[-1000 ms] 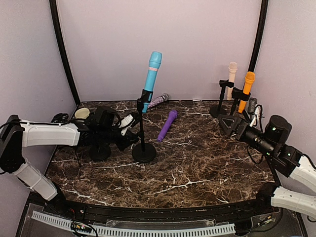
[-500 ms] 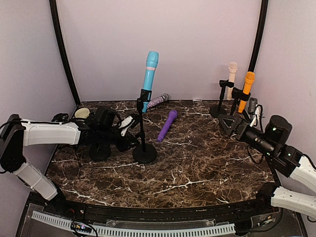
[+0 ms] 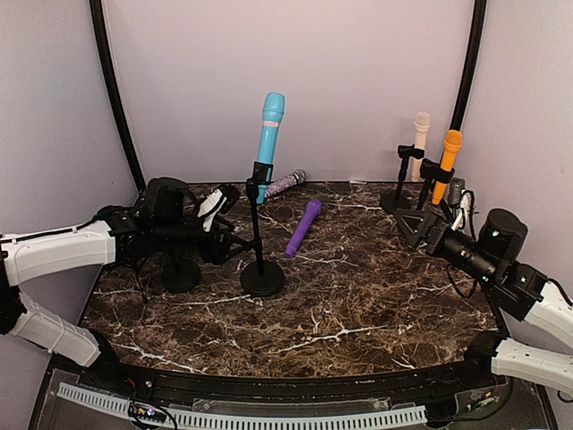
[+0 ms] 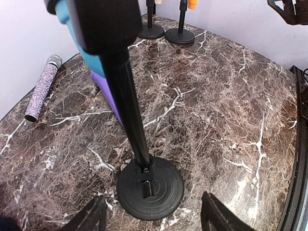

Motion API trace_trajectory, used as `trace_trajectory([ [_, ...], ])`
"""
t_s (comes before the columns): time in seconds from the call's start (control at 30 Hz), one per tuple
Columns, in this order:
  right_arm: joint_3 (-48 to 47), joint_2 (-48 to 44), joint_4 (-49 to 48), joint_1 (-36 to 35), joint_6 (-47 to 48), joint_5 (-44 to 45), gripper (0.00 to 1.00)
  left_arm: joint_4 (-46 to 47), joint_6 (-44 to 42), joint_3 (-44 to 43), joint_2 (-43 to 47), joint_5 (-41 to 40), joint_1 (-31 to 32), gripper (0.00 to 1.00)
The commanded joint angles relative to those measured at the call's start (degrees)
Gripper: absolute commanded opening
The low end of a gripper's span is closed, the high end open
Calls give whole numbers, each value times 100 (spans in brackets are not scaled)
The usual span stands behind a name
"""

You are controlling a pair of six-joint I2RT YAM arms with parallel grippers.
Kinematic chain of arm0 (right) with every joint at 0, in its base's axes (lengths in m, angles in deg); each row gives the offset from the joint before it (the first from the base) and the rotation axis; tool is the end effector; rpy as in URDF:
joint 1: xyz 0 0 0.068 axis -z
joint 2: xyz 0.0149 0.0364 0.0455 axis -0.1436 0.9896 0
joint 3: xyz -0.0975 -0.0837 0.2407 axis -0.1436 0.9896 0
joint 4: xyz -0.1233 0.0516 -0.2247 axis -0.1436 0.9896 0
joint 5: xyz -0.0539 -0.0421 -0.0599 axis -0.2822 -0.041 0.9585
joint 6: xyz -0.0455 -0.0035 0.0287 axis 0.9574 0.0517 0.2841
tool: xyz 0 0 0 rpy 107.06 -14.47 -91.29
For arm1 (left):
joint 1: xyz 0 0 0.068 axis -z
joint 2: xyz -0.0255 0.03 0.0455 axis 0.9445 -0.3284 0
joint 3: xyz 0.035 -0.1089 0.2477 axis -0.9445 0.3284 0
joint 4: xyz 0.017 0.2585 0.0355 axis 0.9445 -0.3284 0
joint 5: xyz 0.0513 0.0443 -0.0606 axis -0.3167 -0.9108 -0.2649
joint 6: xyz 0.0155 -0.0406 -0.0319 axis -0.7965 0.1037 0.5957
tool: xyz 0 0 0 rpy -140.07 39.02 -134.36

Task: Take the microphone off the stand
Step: Move the microphone stand with the microphone to the center of the board.

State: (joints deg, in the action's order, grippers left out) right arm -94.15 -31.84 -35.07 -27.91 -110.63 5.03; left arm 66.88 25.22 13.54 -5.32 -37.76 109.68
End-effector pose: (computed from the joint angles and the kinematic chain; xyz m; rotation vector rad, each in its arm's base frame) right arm 0.1288 0.0940 0.2955 0.0165 1.7040 0.9759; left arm 0.2257 -0.1929 0.2729 0.9524 1.8409 -0.5941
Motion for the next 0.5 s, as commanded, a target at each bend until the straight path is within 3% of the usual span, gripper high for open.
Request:
trace_trajectory([
  [0.0, 13, -20, -122, -43, -29, 37, 99, -123, -35, -120, 392, -230, 23, 69],
  [0.17, 26, 22, -202, -44, -39, 34, 98, -38, 412, -45, 442, -500, 19, 70],
  [0.47, -13, 161, -235, -41, -4, 18, 98, 191, 539, -26, 5, -159, 128, 67],
])
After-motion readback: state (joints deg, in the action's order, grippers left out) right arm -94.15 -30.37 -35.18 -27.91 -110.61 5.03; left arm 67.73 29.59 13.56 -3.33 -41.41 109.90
